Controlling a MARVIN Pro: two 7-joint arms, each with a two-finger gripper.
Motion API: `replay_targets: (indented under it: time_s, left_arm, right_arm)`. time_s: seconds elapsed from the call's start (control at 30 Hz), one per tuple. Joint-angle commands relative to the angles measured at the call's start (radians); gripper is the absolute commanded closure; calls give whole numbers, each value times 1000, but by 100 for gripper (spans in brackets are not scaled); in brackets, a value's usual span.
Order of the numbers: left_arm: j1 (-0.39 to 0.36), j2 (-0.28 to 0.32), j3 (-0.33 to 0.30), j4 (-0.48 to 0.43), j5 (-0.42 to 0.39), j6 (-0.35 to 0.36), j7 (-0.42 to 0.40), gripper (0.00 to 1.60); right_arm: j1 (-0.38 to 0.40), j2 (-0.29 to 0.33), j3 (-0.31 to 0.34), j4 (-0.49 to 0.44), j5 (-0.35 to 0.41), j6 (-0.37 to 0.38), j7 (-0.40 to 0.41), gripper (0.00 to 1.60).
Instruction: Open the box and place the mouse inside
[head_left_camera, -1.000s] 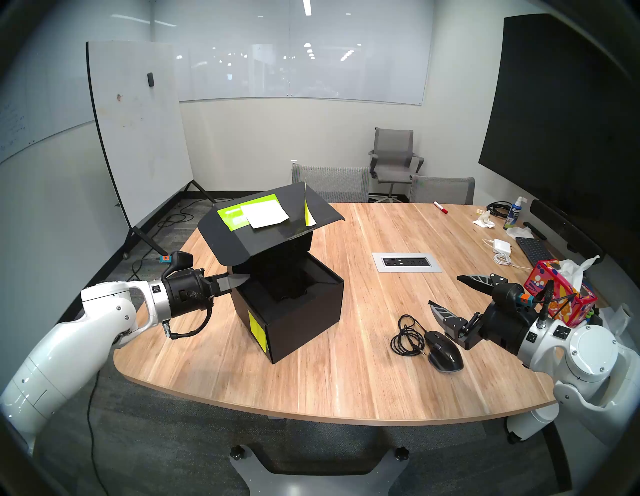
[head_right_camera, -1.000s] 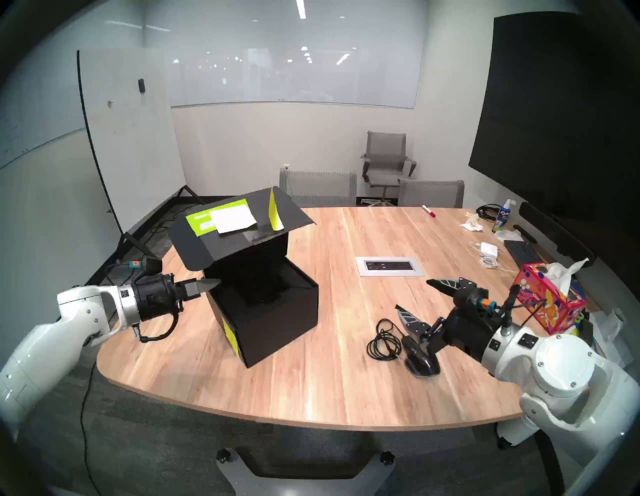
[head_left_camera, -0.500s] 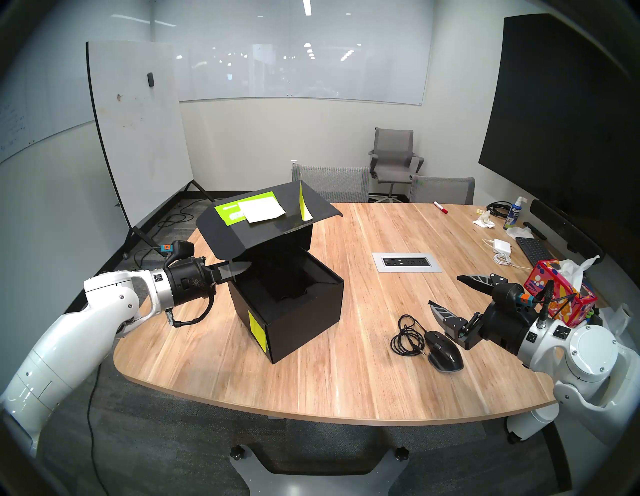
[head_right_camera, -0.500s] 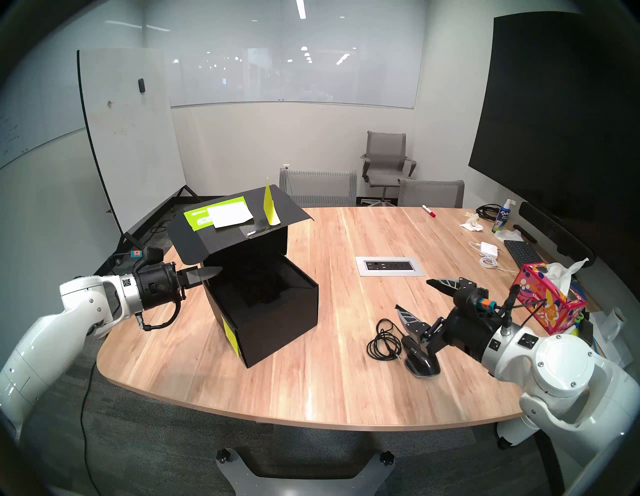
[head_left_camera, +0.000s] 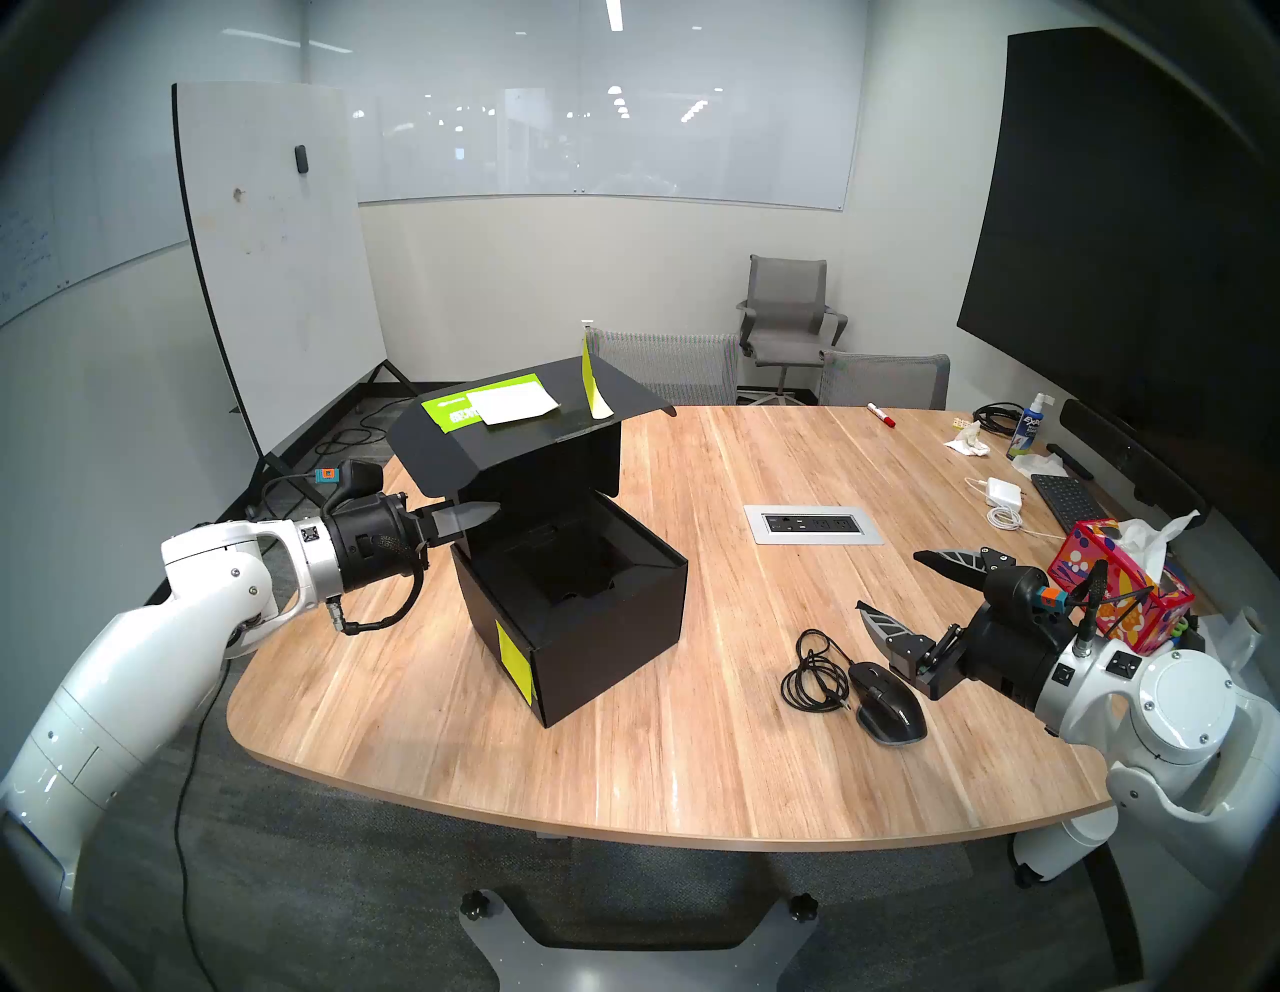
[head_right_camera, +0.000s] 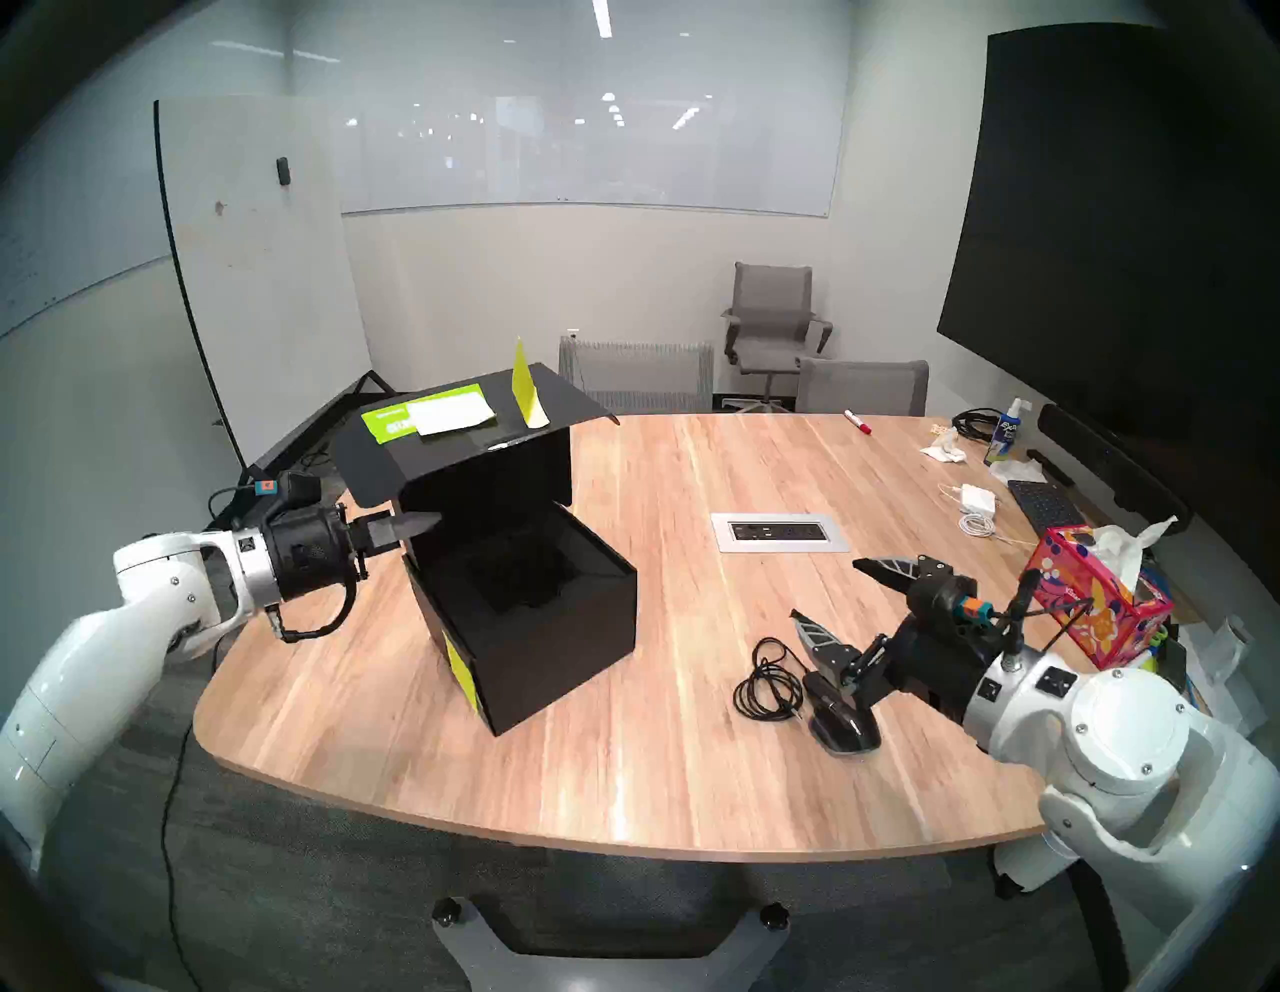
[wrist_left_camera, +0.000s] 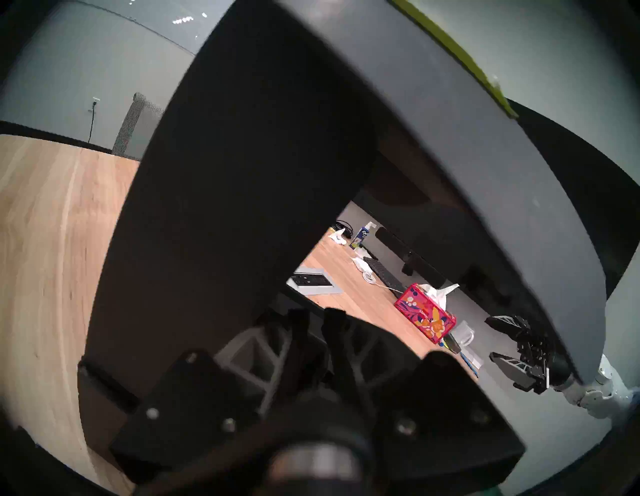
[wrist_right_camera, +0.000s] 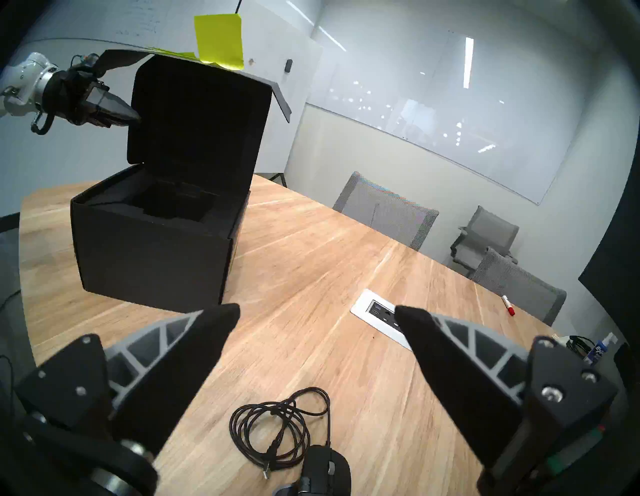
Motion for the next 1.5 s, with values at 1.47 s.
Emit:
replay_targets:
  time_s: [1.47]
  left_arm:
    - [341, 121, -286, -41, 127, -86, -362, 83]
  right_arm:
    - [1, -2, 3, -6, 0, -3, 1, 0]
